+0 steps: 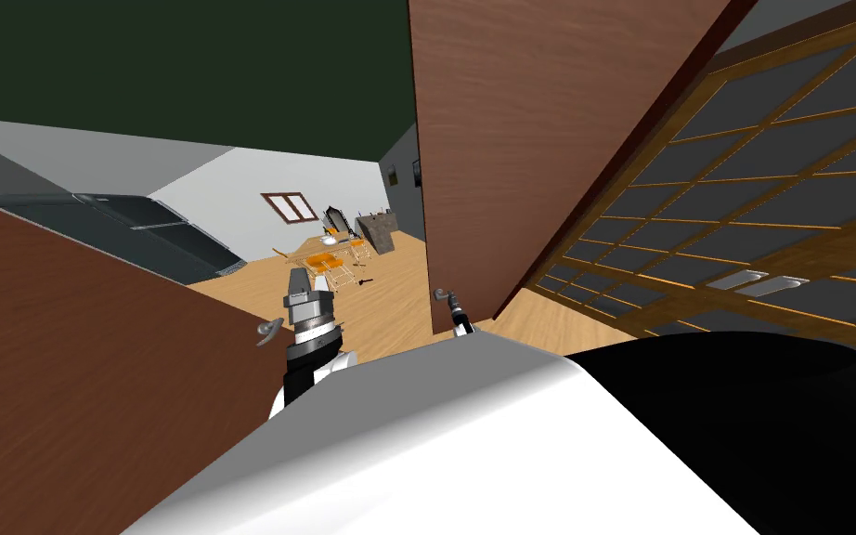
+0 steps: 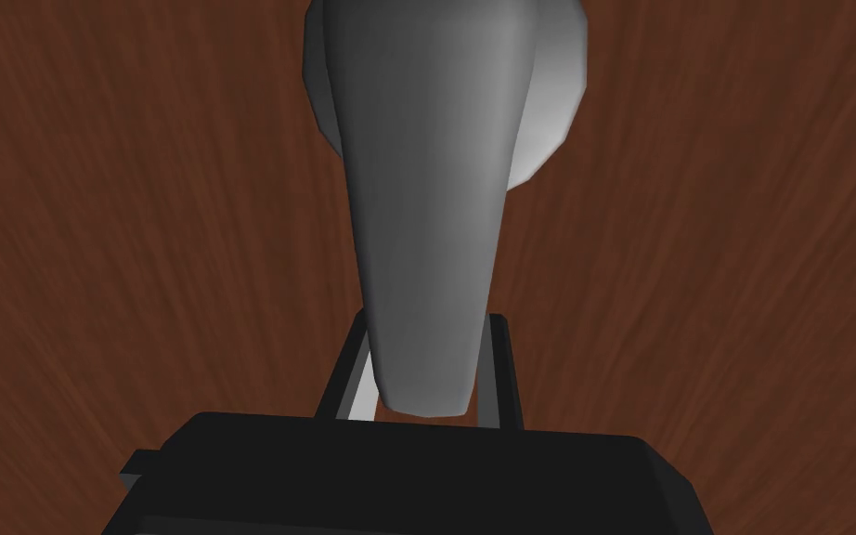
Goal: Push the door open
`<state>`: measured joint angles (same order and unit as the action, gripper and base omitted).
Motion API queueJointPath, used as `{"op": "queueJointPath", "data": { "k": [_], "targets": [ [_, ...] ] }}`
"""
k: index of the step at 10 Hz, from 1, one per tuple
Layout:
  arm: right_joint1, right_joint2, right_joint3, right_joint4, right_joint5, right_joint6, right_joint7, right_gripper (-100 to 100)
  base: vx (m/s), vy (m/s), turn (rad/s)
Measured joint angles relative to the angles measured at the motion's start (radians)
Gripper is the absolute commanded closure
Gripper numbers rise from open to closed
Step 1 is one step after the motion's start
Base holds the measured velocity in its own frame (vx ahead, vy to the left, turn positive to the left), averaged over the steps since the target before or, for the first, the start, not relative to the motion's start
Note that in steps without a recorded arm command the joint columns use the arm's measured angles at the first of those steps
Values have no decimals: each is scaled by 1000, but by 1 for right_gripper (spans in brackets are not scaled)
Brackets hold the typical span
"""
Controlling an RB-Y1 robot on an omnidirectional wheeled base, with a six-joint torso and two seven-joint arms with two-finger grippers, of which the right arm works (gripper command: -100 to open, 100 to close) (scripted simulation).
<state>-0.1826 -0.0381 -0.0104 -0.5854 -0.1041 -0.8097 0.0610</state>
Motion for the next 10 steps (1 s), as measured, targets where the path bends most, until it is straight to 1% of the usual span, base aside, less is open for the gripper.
{"op": "queueJointPath", "data": {
  "k": [1, 2, 3, 4, 6, 7, 8, 9, 10],
  "targets": [
    [6, 1, -11, -15, -6, 7, 4, 100, 166, 103, -62],
    [2, 2, -22, -11, -11, 8, 5, 100, 138, 73, -38],
    [7, 3, -28, -20, -14, 11, 6, 100, 119, 65, -25],
    [3, 6, -35, -12, -18, 7, 6, 100, 53, 13, -37],
    [2, 2, -44, -1, -23, 1, 9, 100, 135, 14, -36],
    [7, 0, -47, -1, -25, 3, 10, 100, 150, 11, -14],
    [14, 0, -51, -15, -27, 13, 13, 100, 170, 59, -12],
    [4, -7, -56, 3, -31, 4, 12, 100, 227, 87, -58],
    [8, -10, -64, -3, -35, 6, 15, 100, 218, 64, -54]
  ]
}}
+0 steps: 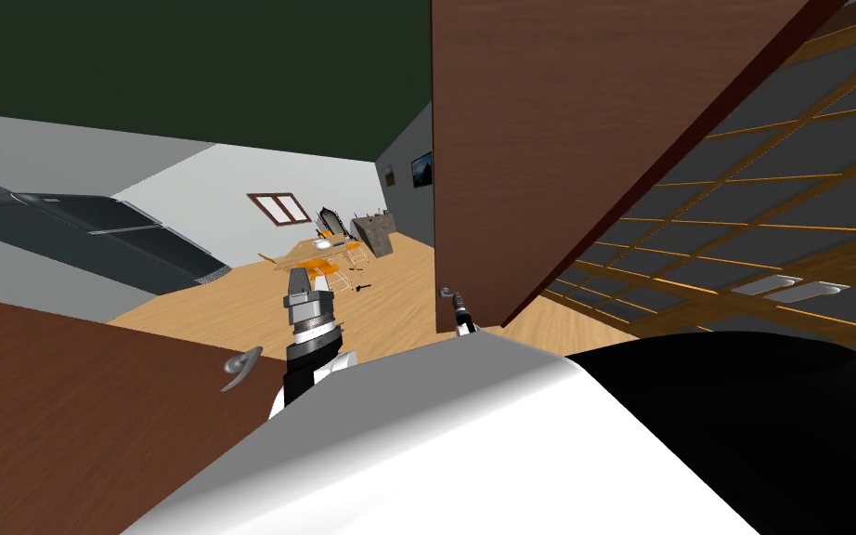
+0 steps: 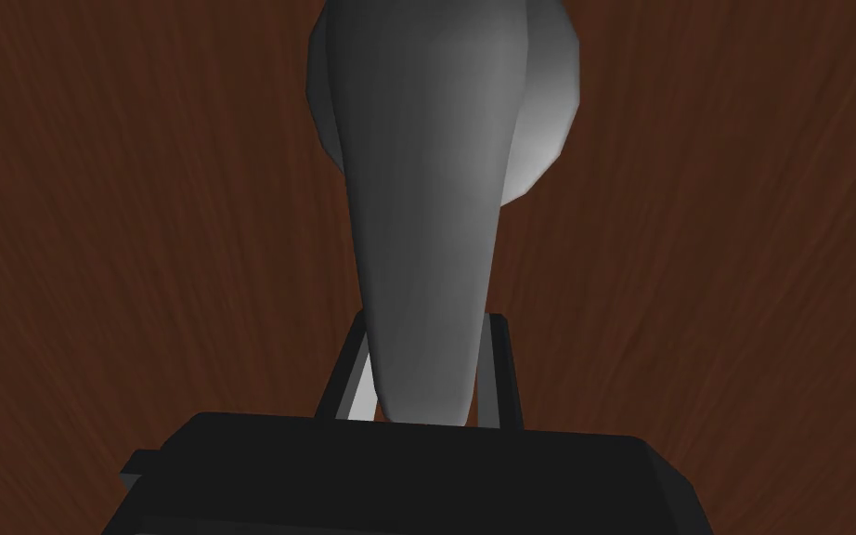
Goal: Push the door open
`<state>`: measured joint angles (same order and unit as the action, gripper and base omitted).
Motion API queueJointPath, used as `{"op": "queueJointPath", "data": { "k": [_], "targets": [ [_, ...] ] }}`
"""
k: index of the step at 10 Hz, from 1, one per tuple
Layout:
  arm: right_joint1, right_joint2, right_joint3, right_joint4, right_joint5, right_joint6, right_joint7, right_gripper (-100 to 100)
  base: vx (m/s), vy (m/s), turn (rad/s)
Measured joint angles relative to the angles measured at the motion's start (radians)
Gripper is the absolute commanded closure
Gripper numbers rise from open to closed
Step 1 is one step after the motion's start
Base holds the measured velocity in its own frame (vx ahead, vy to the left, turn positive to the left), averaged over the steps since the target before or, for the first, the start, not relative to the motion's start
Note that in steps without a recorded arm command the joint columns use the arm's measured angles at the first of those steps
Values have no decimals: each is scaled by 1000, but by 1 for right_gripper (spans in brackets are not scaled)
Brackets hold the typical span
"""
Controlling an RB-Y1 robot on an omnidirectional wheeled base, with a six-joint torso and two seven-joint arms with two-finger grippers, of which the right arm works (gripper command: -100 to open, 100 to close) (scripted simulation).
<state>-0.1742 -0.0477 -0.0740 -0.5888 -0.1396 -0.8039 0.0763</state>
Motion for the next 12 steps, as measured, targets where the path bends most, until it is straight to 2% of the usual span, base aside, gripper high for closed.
{"op": "queueJointPath", "data": {
  "k": [3, 4, 7, 9, 12],
  "targets": [
    [7, -9, -26, -24, -16, 14, 12, 100, 194, 63, -46],
    [1, -13, -36, -8, -23, 0, 15, 100, 167, 84, -50],
    [-12, -25, -72, 27, -45, -16, 23, 100, 169, 65, -55],
    [1, -24, -87, 0, -55, -2, 33, 100, 191, 47, -51],
    [14, -32, -122, -15, -76, 3, 41, 100, 200, 87, -75]
  ]
}}
